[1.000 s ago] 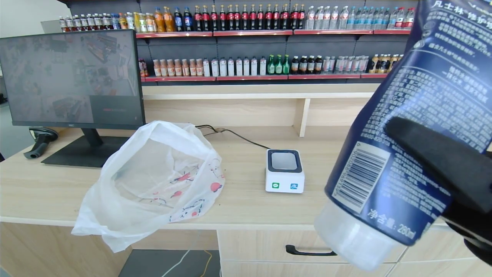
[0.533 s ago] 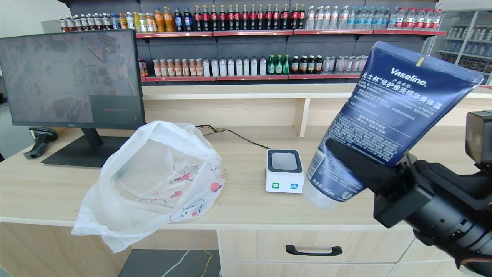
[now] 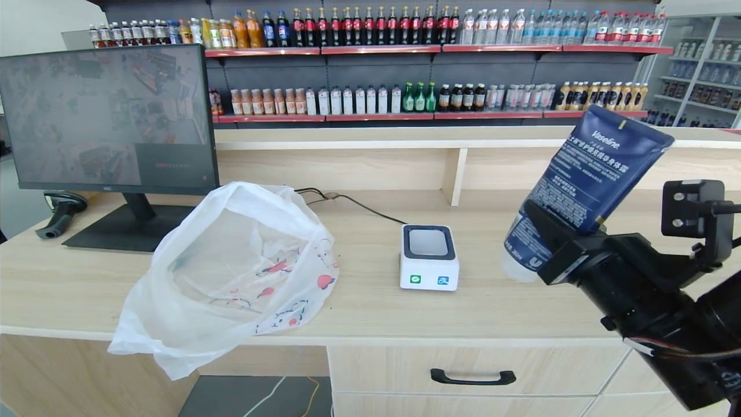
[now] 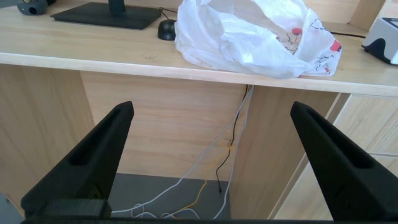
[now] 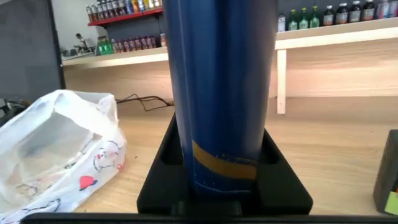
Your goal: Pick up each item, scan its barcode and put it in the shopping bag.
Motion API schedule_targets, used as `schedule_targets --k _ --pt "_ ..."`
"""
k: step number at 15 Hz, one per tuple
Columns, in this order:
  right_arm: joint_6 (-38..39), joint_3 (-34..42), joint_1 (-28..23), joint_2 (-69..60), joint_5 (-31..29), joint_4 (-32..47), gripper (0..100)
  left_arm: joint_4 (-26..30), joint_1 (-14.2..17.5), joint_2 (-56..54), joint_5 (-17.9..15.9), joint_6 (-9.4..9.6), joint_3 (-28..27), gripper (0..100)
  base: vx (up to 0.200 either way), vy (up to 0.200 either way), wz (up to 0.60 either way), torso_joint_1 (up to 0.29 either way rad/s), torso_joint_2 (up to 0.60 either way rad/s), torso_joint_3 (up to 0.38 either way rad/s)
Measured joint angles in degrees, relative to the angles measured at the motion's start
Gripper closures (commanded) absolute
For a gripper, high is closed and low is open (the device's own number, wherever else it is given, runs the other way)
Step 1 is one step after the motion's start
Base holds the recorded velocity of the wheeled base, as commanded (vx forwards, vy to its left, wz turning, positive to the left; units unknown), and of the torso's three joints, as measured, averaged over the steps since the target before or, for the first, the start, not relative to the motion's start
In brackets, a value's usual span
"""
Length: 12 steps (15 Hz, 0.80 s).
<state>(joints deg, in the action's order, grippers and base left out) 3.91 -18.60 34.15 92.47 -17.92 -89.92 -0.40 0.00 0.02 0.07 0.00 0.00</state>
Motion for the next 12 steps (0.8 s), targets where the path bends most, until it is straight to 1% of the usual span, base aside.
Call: schedule_targets --k 2,6,9,10,12 --pt "0.82 -0.44 -1.4 0.78 0.02 0.0 100 -0.02 0.0 0.0 0.0 -0.05 0.0 0 0.0 0.0 0.0 0.0 0.0 0.0" --pt "2.0 -0.72 -2.17 0.91 0.05 -0.16 100 -0.02 0.02 0.0 -0.02 -0.07 0.0 0 0.0 0.2 0.0 -0.002 0.0 0.001" --pt "2.66 -0.46 -4.17 0.54 0.3 -0.1 100 -0.02 0.0 0.0 0.0 -0.13 0.0 0 0.0 0.2 0.0 0.011 0.01 0.002" --pt "2.89 -0.46 -5.16 0.48 0.2 -0.07 100 -0.02 -0.02 0.0 0.0 -0.16 0.0 0 0.0 0.0 0.0 0.0 0.0 0.0" --pt "2.54 -0.39 -5.53 0.41 0.38 0.01 100 -0.02 -0.07 0.0 0.0 -0.11 0.0 0 0.0 0.0 0.0 0.0 0.0 0.0"
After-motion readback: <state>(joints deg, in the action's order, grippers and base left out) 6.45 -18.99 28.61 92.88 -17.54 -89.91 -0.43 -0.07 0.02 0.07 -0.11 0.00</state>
